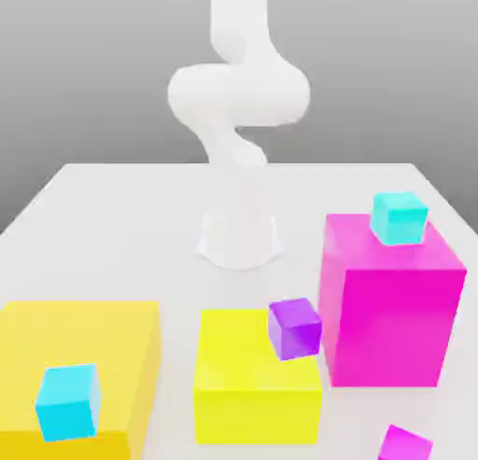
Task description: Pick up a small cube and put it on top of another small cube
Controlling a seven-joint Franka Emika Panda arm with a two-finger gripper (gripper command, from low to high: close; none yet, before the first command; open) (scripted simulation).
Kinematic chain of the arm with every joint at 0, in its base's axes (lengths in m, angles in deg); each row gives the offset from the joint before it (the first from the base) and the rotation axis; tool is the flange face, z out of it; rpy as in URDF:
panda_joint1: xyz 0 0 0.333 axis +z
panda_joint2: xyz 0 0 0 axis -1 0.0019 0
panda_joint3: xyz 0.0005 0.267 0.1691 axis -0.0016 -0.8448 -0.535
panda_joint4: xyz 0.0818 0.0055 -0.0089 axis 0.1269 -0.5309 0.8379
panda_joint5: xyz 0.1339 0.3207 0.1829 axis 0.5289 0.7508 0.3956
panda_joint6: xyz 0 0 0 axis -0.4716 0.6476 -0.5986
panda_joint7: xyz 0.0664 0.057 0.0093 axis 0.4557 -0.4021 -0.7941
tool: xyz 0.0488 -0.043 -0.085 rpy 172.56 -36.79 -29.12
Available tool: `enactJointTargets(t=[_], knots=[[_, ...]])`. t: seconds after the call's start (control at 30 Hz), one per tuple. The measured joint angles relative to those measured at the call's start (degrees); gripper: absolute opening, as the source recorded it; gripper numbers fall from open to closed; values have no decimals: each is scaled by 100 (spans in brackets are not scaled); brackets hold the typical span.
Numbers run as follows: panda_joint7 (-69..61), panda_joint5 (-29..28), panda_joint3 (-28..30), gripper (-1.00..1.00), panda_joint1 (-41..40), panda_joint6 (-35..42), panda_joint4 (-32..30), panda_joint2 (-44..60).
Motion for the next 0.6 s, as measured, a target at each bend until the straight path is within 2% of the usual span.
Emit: enactJointTargets(t=[0.3,0.6], knots=[[-1694,973,562,0,1089,-327,159,1934],[-3118,1588,503,0,1662,-684,305,3789]])
